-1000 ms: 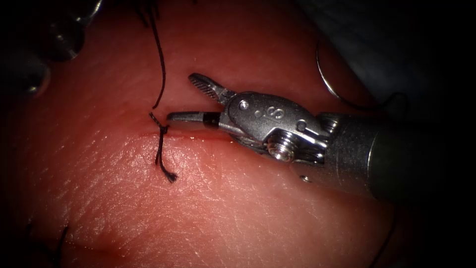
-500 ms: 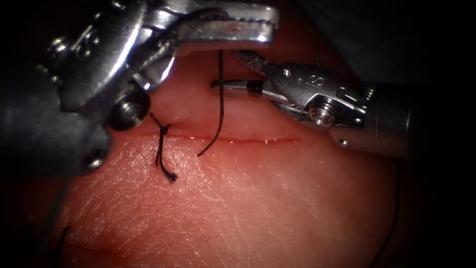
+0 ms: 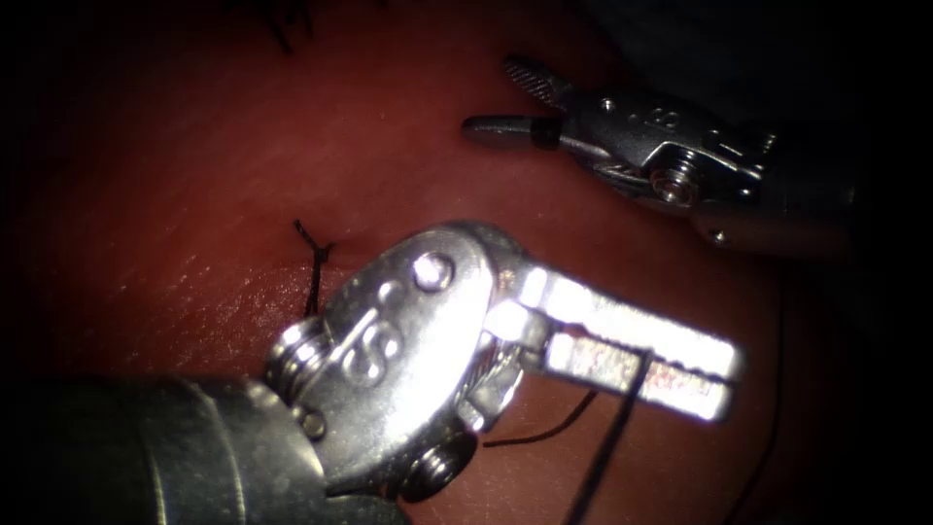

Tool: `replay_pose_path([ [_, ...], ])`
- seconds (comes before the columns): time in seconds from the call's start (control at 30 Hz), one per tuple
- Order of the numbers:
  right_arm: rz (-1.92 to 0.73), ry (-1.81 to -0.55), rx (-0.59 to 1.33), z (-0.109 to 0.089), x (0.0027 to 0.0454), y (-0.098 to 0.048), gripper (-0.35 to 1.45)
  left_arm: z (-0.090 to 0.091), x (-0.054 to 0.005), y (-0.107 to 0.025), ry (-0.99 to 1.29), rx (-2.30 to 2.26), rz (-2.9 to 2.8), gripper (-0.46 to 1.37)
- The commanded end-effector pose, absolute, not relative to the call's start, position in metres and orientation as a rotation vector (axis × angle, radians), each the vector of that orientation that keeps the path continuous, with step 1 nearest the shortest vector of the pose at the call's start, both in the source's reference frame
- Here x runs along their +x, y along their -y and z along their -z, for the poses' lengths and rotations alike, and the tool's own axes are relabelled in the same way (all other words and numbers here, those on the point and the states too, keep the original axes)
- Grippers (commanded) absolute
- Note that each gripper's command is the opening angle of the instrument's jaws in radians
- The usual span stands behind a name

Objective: Wound Closure
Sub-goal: Drop the suture from the left gripper

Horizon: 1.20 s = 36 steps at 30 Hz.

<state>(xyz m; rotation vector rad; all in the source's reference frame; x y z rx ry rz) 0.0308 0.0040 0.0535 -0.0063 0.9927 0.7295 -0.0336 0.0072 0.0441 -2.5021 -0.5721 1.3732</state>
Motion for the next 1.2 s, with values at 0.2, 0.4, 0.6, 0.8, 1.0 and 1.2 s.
replay_pose_path([
  [0.2, -0.731, -0.992, -0.01, -0.053, 0.031, -0.004, 0.52, -0.05, -0.0336, -0.003, 0.666, -2.414, -1.405, -0.35],
  [0.4, -0.735, -0.99, -0.012, -0.053, 0.0314, -0.004, 0.51, -0.056, -0.0304, 0.002, 0.763, -2.304, -1.421, -0.35],
  [0.6, -0.737, -0.99, -0.016, -0.053, 0.0318, -0.003, 0.53, -0.063, -0.027, 0.006, 0.864, -2.097, -1.526, 0.35],
  [0.8, -0.741, -0.991, -0.022, -0.053, 0.0323, -0.003, 0.57, -0.069, -0.0232, 0.007, 0.748, -1.924, -1.765, 0.64],
  [1.0, -0.74, -0.984, -0.018, -0.053, 0.0326, -0.003, 0.78, -0.072, -0.0186, 0.006, 0.679, -1.775, -1.933, 0.77],
  [1.2, -0.732, -0.969, -0.005, -0.053, 0.0327, -0.002, 0.9, -0.071, -0.0152, 0.004, 0.629, -1.684, -2.063, 0.82],
])
